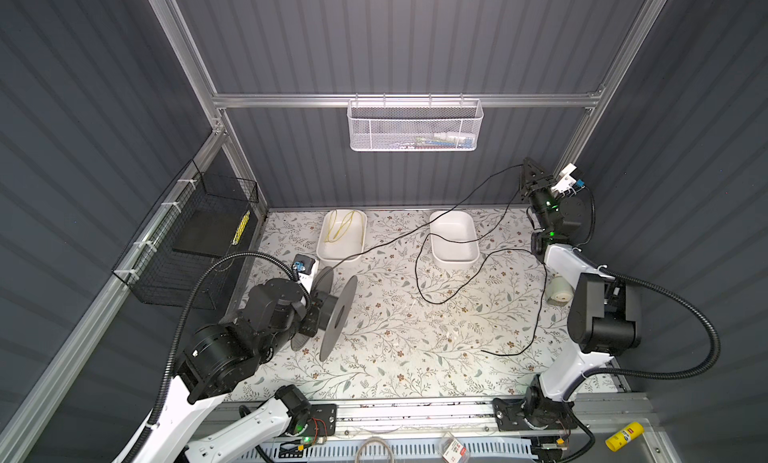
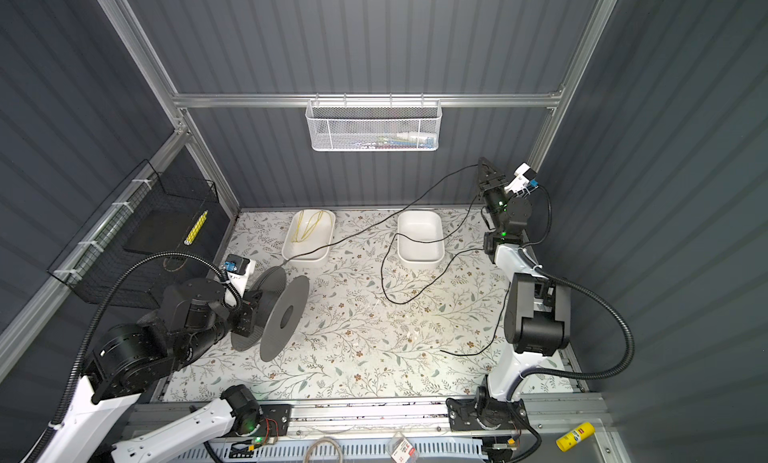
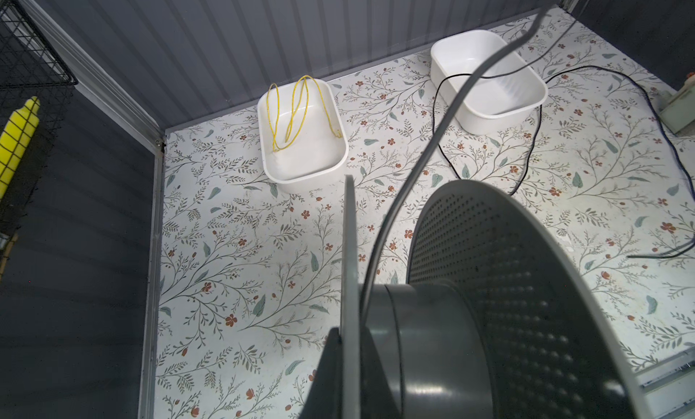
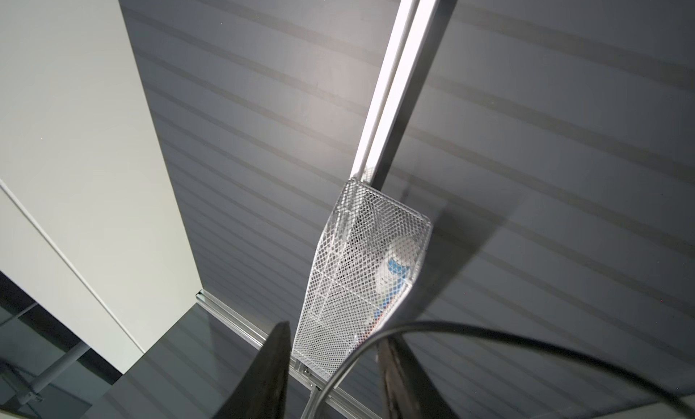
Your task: Wrap the cables
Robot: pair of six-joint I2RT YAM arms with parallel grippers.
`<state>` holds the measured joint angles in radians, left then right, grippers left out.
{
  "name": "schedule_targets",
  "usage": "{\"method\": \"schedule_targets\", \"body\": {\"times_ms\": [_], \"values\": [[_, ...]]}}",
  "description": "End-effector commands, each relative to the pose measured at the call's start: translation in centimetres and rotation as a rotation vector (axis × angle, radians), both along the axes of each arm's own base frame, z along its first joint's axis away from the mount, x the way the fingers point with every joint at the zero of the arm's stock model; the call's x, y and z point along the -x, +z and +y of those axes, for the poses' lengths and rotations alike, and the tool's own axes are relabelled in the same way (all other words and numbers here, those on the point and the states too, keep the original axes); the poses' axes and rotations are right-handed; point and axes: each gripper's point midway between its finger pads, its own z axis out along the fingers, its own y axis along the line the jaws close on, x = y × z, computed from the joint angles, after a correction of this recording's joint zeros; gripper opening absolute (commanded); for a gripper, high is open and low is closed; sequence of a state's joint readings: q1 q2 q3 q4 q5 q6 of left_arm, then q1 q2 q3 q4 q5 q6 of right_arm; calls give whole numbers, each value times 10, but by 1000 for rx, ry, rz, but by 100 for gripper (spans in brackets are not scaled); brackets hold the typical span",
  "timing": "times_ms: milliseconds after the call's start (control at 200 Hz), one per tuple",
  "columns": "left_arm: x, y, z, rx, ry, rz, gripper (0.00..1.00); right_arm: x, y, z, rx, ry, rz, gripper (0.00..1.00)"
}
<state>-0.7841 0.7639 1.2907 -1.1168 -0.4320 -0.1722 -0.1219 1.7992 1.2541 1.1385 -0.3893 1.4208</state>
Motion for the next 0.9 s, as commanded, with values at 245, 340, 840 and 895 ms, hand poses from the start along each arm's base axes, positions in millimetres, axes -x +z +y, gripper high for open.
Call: {"method": "schedule_targets", "body": {"times_ms": [245, 340, 840, 895], "values": [[2, -5, -18, 44, -95, -23, 0, 12, 55, -3, -40, 33, -223, 12], [4, -11, -18, 35, -109, -13, 0, 13, 58, -2, -24, 33, -232, 7], [-1, 68, -46, 179, -204, -122, 0, 41, -23, 39, 315, -66, 78, 0], [1, 87, -49, 210, -226, -151, 0, 47, -44, 48, 396, -89, 142, 0]]}}
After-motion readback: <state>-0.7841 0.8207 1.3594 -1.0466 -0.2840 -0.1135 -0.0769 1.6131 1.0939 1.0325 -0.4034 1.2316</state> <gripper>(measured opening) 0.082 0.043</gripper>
